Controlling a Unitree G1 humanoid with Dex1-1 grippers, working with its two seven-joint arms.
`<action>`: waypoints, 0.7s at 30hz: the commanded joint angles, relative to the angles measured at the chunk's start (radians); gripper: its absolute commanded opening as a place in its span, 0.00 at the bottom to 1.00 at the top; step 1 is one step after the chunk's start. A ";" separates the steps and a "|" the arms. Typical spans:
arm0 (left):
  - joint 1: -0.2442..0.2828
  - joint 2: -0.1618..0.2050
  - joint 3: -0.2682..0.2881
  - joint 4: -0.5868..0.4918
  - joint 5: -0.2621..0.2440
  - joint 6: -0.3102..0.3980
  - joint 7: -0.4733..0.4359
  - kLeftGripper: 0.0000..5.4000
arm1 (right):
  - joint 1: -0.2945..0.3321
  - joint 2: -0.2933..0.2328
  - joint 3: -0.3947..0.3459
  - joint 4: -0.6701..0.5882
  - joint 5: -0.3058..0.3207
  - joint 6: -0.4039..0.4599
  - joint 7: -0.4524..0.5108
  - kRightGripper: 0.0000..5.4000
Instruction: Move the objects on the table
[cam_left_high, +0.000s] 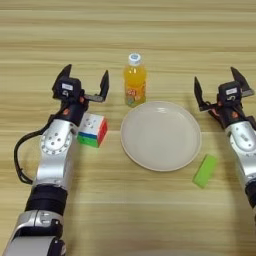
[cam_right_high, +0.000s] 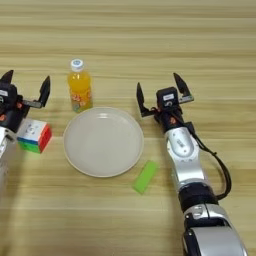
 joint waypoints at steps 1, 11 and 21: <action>-0.021 -0.004 -0.001 0.028 0.011 -0.022 0.004 1.00 | -0.006 -0.008 -0.001 -0.006 0.000 -0.002 0.009 1.00; -0.038 -0.006 0.007 0.067 -0.002 -0.034 0.011 1.00 | -0.013 -0.006 0.001 0.006 -0.002 -0.005 0.007 1.00; 0.071 0.013 -0.025 -0.178 -0.061 0.144 -0.052 1.00 | -0.009 -0.002 0.005 -0.006 -0.008 0.001 0.000 1.00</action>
